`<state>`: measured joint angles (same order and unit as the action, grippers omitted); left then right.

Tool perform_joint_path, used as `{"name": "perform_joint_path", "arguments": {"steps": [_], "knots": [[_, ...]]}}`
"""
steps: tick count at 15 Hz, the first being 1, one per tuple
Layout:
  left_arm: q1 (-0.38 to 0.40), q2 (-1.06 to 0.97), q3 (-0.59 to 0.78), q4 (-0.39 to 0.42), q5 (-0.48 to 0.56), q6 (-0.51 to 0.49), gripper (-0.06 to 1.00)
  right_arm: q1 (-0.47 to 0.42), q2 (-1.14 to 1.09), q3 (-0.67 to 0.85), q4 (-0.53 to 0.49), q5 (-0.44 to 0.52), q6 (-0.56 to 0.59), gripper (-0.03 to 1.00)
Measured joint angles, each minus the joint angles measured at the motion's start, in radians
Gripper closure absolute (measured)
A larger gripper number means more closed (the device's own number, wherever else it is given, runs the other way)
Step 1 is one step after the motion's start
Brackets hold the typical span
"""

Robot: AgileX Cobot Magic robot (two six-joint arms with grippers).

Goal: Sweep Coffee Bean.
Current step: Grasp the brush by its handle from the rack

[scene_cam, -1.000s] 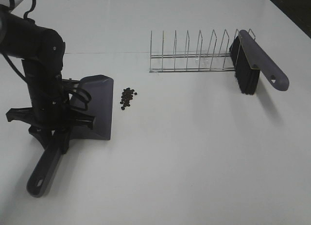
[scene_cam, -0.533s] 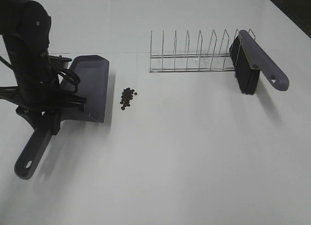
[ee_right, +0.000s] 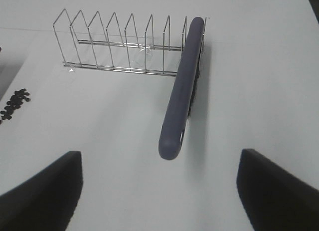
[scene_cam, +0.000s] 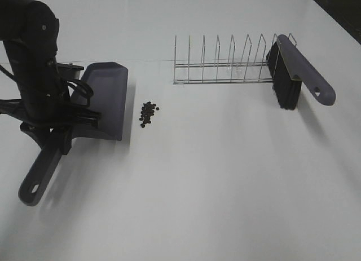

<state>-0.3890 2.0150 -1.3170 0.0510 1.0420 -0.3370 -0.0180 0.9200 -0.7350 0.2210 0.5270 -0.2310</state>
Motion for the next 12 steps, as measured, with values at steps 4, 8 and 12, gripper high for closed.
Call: {"name": "perform_joint_path", "arguments": {"steps": [4,8,12], "knots": [[0.0,0.0,0.0,0.0,-0.003,0.003,0.67,0.0,0.453,-0.335,0.009,0.086,-0.003,0.26],[0.0,0.0,0.0,0.0,-0.003,0.004,0.67,0.0,0.793,-0.684,0.01,0.228,-0.003,0.26],[0.0,0.0,0.0,0.001,-0.003,0.007,0.67,0.0,1.102,-1.051,-0.01,0.381,0.004,0.26]]}}
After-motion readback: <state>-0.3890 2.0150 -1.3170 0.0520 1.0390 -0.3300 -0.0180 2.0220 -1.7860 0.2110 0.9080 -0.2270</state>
